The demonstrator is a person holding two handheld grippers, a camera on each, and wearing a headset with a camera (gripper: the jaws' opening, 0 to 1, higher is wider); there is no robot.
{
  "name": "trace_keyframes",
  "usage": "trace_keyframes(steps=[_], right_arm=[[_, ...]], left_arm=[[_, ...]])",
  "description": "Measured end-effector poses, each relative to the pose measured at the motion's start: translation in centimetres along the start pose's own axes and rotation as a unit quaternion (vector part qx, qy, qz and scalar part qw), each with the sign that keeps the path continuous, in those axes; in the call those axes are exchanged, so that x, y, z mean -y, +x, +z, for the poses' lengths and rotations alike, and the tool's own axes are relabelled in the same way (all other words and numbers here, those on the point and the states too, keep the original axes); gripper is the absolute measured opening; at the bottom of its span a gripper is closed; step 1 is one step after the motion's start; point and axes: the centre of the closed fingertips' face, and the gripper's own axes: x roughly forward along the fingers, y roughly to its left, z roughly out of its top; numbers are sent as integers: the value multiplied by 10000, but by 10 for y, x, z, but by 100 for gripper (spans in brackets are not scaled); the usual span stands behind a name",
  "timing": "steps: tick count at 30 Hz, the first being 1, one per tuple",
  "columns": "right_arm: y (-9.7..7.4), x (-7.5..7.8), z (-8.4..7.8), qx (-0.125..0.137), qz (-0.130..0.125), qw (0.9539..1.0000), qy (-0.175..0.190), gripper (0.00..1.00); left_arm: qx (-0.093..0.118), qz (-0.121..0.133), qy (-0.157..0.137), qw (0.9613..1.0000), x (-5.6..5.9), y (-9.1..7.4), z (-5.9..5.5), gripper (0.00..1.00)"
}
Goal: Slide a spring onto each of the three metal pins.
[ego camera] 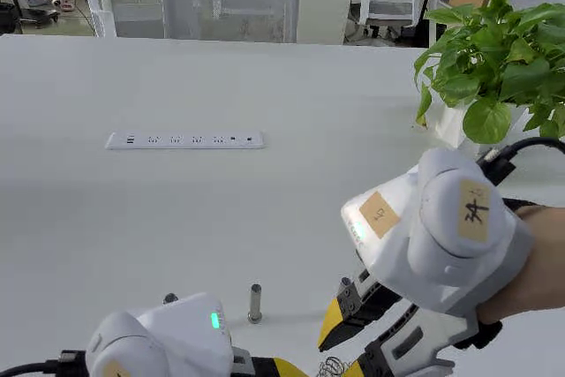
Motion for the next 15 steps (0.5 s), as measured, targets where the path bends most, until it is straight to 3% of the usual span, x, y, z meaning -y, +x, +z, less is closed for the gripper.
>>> trace_keyframes(steps=[6,15], right_arm=[[6,-4,-5,-123,204,9997,86,11],[11,-5,-10,-219,284,9993,120,10]], left_arm=[[41,4,8,10000,0,2,3,6],[123,-5,-3,9999,2,2,8,6]])
